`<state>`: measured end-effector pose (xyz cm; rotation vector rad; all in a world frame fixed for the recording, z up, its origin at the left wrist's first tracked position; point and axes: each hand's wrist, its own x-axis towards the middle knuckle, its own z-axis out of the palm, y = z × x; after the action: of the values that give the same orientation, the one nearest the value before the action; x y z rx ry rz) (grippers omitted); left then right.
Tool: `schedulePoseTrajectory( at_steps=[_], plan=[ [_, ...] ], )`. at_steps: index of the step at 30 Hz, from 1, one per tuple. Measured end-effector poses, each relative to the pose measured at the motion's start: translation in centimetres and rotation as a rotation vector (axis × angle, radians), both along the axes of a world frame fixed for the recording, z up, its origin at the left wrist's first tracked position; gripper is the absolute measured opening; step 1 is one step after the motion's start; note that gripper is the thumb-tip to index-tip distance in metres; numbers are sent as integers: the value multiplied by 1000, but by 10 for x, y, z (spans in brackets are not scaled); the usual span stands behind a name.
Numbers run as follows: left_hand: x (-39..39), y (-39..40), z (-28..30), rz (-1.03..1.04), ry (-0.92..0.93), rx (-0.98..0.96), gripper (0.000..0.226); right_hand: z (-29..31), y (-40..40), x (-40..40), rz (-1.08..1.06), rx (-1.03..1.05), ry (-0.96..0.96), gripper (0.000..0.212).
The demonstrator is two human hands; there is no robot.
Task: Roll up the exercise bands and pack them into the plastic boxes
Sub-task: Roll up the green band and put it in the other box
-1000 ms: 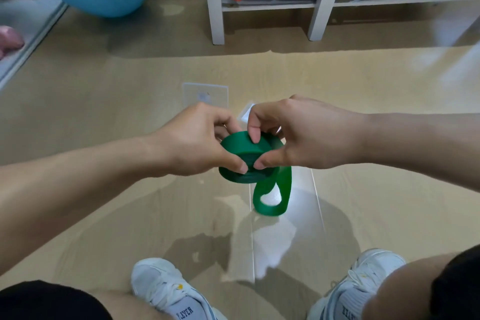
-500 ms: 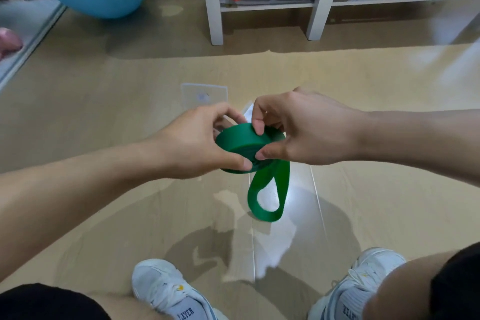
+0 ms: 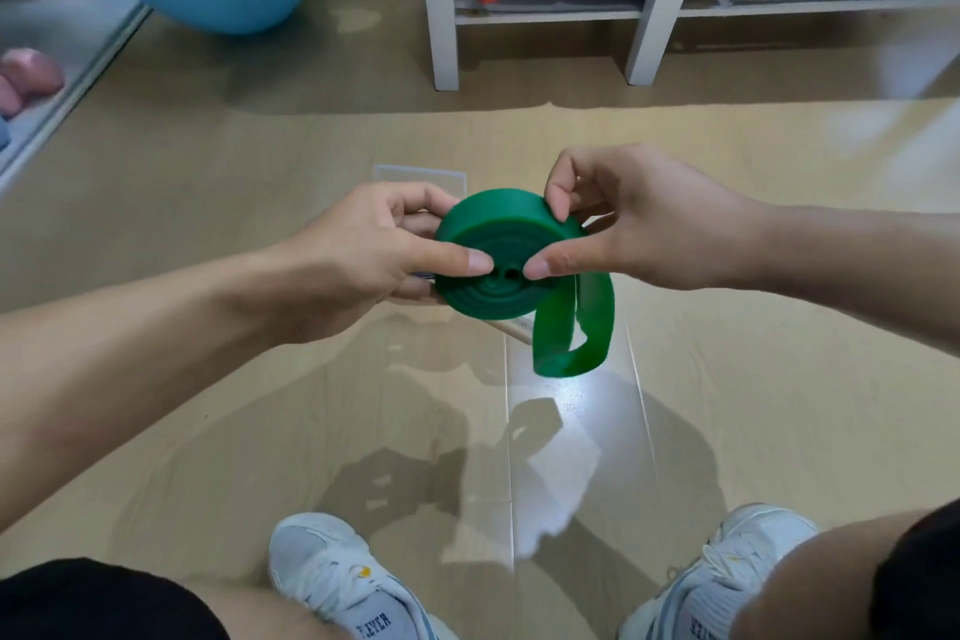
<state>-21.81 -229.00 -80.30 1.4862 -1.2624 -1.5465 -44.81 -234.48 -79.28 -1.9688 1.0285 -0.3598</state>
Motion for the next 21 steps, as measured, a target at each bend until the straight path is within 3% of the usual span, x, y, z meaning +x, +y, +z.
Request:
schedulePoseTrajectory(
  at_steps=[3, 4, 8, 12, 15, 21],
  plan=[
    [0, 0, -1, -24, 12, 23, 39, 4, 1, 2, 3, -19, 22, 36],
    [-2, 1, -2, -66, -75, 7, 40, 4, 3, 3, 20, -53, 62, 34],
    [-20, 7, -3, -326, -752, -263, 52, 1, 14, 10, 163, -317, 368, 29],
    [-35, 10, 4, -329, -921, -240, 41, -5, 25, 14, 244, -358, 432, 28],
    [-32, 9, 2, -312, -878, -183, 35, -5, 25, 15, 258, -317, 405, 28],
    [-11, 5, 3, -152, -438, -36, 34, -2, 7, 6, 118, -93, 145, 39]
  ],
)
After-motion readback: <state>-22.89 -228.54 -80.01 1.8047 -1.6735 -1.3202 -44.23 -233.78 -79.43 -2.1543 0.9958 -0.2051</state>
